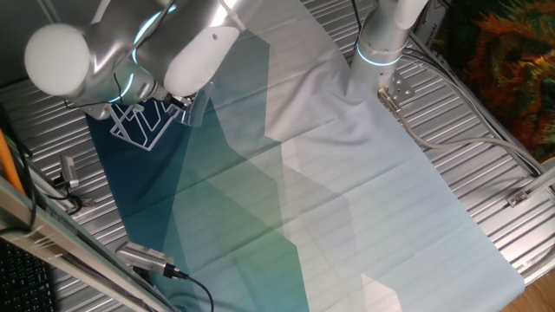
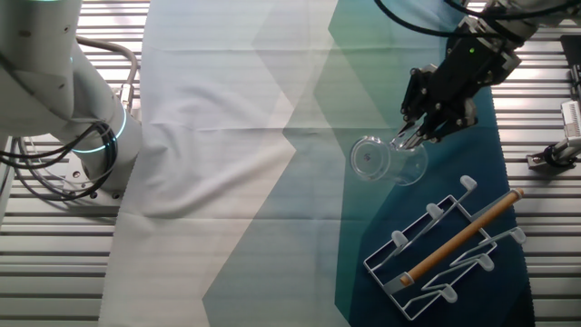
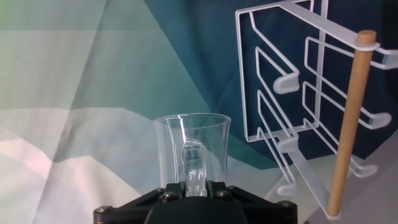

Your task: Put the cup on the cup rack

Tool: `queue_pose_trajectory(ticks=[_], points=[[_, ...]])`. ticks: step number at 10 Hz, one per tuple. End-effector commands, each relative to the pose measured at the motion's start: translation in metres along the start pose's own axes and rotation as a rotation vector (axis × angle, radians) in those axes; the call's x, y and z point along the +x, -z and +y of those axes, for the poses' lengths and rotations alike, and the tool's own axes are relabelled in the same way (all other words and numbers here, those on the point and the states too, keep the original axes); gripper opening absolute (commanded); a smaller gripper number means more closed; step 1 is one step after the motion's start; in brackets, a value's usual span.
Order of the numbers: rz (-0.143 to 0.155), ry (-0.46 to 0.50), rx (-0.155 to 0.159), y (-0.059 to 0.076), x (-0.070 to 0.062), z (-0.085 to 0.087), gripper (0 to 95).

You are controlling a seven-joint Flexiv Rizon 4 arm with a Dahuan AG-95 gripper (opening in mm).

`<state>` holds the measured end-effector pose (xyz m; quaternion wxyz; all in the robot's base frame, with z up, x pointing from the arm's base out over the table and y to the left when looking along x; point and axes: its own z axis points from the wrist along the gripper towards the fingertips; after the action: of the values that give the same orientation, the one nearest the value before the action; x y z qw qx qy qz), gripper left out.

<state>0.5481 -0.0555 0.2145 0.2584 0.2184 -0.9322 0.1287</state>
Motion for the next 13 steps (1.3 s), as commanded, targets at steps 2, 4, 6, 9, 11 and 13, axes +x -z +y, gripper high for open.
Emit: queue_pose_trajectory(ticks=[2,4,6,9,11,13], points=[[0.006,0.013,-0.002,-0.005,0.002,-0.004,0.0],[0.007,0.019,-0.004,-0.002,0.004,-0.006,0.0],[0.02,0.017,-0.008,0.006,0.009,-0.006,0.0],[0.023,0.026,0.005,0.008,0.018,-0.012,0.0],[0.021,0.045,0.002,0.008,0.032,-0.022,0.0],[0.03,0.049,0.003,0.009,0.04,-0.027,0.0]])
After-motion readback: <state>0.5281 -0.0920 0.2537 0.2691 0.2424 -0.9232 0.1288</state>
